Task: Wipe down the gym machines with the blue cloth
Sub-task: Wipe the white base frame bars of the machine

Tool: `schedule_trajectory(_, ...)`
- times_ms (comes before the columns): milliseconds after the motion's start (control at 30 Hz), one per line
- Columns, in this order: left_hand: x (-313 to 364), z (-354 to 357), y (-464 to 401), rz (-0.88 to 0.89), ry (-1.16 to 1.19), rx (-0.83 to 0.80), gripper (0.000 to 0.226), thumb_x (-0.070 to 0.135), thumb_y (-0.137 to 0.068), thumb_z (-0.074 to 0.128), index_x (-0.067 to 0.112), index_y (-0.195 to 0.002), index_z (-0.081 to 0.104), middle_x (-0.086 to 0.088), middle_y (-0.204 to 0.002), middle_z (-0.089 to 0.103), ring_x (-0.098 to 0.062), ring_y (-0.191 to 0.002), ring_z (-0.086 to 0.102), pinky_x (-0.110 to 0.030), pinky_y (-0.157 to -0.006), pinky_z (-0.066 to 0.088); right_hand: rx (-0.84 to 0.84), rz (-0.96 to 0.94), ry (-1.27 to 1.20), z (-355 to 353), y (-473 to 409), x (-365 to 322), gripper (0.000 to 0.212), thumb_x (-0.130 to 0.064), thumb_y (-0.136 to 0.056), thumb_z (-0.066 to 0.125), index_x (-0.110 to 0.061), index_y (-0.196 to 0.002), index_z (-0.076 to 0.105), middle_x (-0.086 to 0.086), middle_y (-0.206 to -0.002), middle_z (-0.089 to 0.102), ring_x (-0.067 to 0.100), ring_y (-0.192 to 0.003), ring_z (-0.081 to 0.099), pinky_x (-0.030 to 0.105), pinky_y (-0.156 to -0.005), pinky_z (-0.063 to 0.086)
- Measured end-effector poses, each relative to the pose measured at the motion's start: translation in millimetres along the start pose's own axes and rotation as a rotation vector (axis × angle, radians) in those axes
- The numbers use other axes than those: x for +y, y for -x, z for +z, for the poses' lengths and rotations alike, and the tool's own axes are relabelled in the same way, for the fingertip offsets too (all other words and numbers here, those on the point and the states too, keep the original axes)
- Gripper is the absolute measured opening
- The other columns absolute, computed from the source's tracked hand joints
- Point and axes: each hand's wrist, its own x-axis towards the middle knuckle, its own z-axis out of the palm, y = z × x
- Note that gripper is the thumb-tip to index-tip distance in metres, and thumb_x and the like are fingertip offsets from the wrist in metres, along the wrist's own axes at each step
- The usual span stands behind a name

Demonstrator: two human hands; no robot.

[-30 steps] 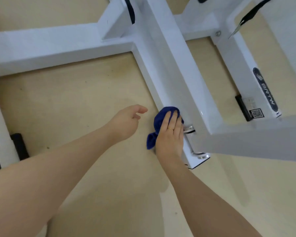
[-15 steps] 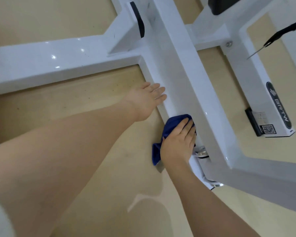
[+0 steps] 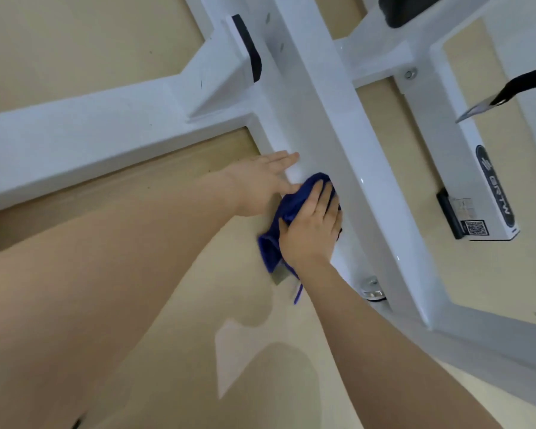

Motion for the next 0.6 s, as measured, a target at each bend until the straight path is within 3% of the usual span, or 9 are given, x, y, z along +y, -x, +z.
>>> schedule_trajectory(133,-1,-3,1,-0.051,0.178,0.056,0.068,0.004,-0.092,0.030,0.016,-0.148,-0.007,0.000,-0.157,-0.009,-0.010,-0.144,-0.007,-0.019,-0.113,0.002,-0.024,-0.080,-0.045,-16,-1,7,0.092,-0.046,-0.089,0.053,-0.012,-0.149,-0.008,0.005,-0.158,-0.002,0.023,-0.144,0.006,0.032,-0.114,0.006)
schedule_trajectory(333,-9,-13,1,-0.027,0.275,0.003,0.072,-0.003,-0.090,0.028,0.016,-0.148,-0.009,0.004,-0.157,-0.007,-0.006,-0.143,-0.006,-0.018,-0.111,0.009,-0.151,-0.005,0.122,-20,21,22,0.103,-0.045,-0.085,0.056,-0.013,-0.146,-0.020,0.007,-0.157,-0.011,0.025,-0.145,-0.003,0.036,-0.116,0.003)
schedule_trajectory(500,-15,-12,-3,-0.028,0.333,-0.031,0.068,0.007,-0.092,0.032,0.022,-0.150,-0.001,0.009,-0.156,0.007,-0.006,-0.143,0.003,-0.024,-0.115,0.013,-0.201,-0.022,0.086,-30,-26,-9,0.104,-0.043,-0.086,0.059,-0.013,-0.147,-0.020,0.008,-0.157,-0.009,0.025,-0.145,0.000,0.036,-0.116,0.006)
schedule_trajectory(600,-10,-12,-7,-0.038,0.348,-0.024,0.066,0.015,-0.089,0.037,0.025,-0.148,0.011,0.004,-0.151,0.025,-0.011,-0.140,0.021,-0.037,-0.112,0.028,-0.169,-0.040,0.016,-29,-27,-12,0.099,-0.045,-0.087,0.056,-0.016,-0.148,-0.018,0.005,-0.158,-0.006,0.024,-0.145,0.002,0.035,-0.116,0.007)
